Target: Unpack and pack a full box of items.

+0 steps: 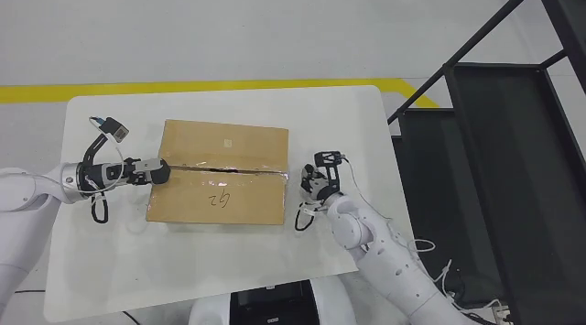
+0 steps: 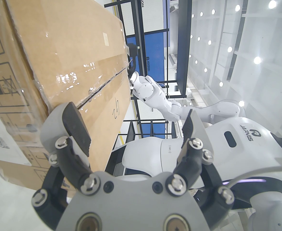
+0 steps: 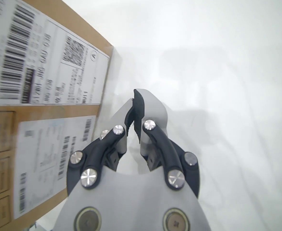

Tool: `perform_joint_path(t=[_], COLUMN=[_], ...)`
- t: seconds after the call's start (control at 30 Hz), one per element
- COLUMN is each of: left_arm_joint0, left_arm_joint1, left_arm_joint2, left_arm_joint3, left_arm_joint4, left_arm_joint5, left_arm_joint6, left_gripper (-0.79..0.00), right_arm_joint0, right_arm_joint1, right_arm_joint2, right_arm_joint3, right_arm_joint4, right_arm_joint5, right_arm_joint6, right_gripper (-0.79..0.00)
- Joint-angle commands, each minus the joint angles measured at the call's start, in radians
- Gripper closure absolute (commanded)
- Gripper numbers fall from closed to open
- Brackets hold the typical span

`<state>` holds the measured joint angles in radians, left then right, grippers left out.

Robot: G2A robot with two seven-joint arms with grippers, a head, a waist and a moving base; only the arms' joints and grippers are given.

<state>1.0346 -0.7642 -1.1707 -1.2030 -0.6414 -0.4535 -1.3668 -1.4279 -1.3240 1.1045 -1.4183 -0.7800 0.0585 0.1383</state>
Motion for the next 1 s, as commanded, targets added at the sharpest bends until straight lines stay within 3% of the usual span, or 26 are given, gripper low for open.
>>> perform_joint_path(t=[0.0,0.17,0.47,0.73,0.97], left_arm_joint0=[0.000,0.000,0.000,0.000,0.000], left_arm_joint1=[0.000,0.000,0.000,0.000,0.000], left_arm_joint2=[0.000,0.000,0.000,0.000,0.000], left_arm_joint3=[0.000,0.000,0.000,0.000,0.000], left_arm_joint4=[0.000,0.000,0.000,0.000,0.000], left_arm_joint5=[0.000,0.000,0.000,0.000,0.000], left_arm_joint6=[0.000,0.000,0.000,0.000,0.000], left_gripper=[-0.785,-0.785,-0.785,-0.785,-0.785], right_arm_joint0=[-0.029,-0.112,-0.234,-0.295,-0.343], right_arm_joint1=[0.004,0.021,0.051,0.070,0.081], right_arm_joint2=[0.034,0.140,0.314,0.412,0.470], right_arm_joint3=[-0.047,-0.154,-0.335,-0.475,-0.583], right_arm_joint4=[0.062,0.210,0.323,0.425,0.603], right_arm_joint5=[-0.029,-0.114,-0.205,-0.280,-0.346], right_arm_joint6=[0.002,0.047,0.136,0.260,0.363], right_gripper=[0.000,0.000,0.000,0.000,0.000])
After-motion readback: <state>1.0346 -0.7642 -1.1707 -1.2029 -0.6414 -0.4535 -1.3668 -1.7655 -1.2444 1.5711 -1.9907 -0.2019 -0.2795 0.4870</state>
